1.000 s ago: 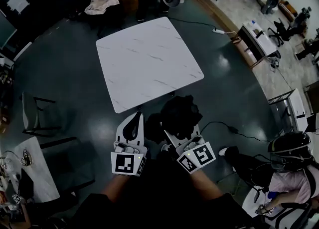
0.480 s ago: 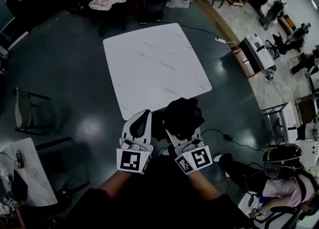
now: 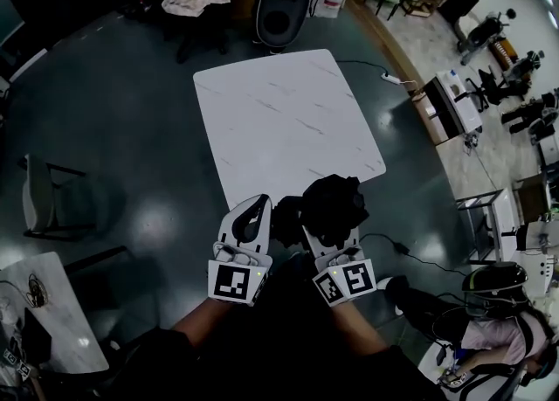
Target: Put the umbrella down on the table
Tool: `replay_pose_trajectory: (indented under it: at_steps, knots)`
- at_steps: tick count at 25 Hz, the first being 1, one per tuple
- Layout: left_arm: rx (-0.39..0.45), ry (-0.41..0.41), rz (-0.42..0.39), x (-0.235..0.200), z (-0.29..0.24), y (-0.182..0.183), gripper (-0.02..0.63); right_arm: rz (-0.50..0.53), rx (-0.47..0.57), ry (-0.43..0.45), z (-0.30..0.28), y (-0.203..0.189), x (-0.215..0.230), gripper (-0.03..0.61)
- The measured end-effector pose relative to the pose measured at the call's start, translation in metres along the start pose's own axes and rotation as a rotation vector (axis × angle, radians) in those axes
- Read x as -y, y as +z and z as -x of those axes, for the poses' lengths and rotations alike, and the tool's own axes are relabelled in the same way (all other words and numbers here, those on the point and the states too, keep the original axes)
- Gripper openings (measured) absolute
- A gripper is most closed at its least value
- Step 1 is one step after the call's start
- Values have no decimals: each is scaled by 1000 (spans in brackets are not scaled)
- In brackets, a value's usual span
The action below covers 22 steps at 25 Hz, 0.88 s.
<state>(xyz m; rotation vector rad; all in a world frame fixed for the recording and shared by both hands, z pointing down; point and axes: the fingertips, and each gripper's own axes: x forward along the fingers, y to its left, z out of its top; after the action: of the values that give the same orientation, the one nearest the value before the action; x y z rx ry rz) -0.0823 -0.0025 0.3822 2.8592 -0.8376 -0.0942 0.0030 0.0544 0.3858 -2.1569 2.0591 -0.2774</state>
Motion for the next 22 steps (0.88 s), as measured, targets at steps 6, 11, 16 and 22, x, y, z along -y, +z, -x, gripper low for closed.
replay_pose_trajectory:
  at_steps: [6, 11, 16, 22]
  knots:
    - [-38, -11, 32, -19, -24, -19, 17, -26, -24, -22, -27, -11, 19, 316]
    - [-45, -5, 29, -25, -66, -29, 17, -65, -43, -25, -49, -21, 63, 316]
    - [-81, 47, 22, -40, -119, -35, 17, -82, -66, 22, -84, -24, 112, 316]
    - [-164, 128, 9, -51, -185, -58, 17, -90, -131, 98, -131, -36, 164, 316]
